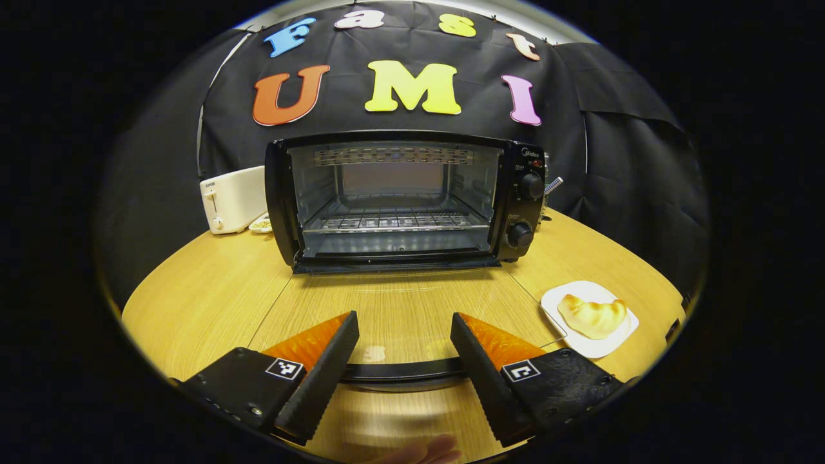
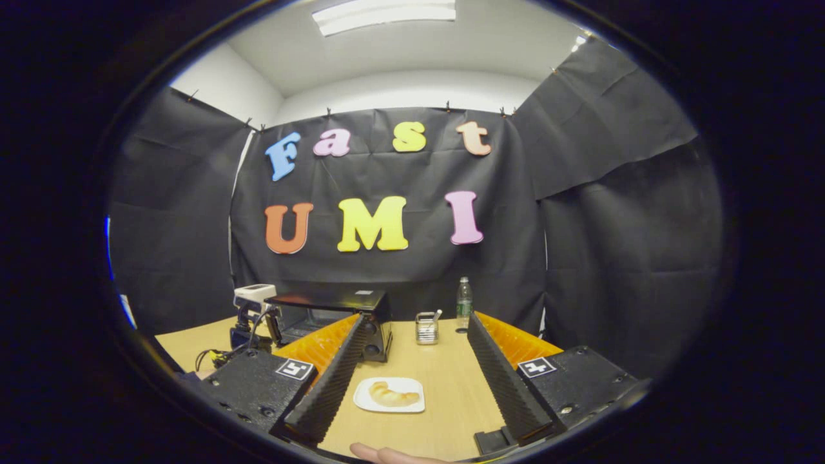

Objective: Open the electric oven with the left hand, put the food in, and close the electric oven.

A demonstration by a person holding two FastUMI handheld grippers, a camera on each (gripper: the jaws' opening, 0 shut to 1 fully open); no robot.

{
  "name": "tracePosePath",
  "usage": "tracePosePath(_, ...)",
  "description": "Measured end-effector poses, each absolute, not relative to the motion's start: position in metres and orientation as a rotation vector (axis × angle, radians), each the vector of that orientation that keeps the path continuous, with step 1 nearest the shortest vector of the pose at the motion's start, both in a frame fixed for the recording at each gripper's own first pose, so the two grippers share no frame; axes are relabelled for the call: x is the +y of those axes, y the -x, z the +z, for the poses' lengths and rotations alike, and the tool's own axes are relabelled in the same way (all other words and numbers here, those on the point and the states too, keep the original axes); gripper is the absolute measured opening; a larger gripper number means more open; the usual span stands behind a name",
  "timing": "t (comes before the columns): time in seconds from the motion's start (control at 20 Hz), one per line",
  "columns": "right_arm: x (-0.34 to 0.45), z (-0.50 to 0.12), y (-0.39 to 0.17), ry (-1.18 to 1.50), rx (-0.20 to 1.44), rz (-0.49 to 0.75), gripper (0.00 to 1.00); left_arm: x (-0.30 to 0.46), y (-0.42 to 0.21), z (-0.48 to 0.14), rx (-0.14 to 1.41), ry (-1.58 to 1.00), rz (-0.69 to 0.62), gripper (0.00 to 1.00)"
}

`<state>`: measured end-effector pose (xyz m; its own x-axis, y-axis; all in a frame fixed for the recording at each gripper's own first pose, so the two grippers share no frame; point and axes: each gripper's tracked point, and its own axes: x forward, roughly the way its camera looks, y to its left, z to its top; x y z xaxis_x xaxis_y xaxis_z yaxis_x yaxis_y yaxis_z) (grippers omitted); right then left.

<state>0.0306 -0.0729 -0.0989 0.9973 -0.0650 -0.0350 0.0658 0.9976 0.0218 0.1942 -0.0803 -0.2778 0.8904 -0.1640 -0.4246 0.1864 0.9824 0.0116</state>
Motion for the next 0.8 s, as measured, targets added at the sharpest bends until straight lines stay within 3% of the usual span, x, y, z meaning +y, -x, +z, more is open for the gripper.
tracePosePath(0.3, -0.056, -0.136, -0.048, -0.011, 0.152, -0.062, 1.0, -0.074, -0.18, -0.238, 0.274, -0.023, -0.129, 0.92)
tracePosePath(0.35, -0.051, -0.142, -0.052, -0.012, 0.168, -0.049, 1.0, -0.071, -0.174, -0.225, 0.25, -0.01, -0.113, 0.82)
tracePosePath(0.4, -0.048, -0.148, -0.057, -0.009, 0.187, -0.04, 1.0, -0.067, -0.165, -0.213, 0.226, -0.002, -0.104, 0.92)
tracePosePath(0.8, -0.02, -0.222, -0.108, 0.074, 0.367, 0.063, 1.0, -0.036, -0.08, -0.124, 0.07, -0.03, -0.09, 0.91)
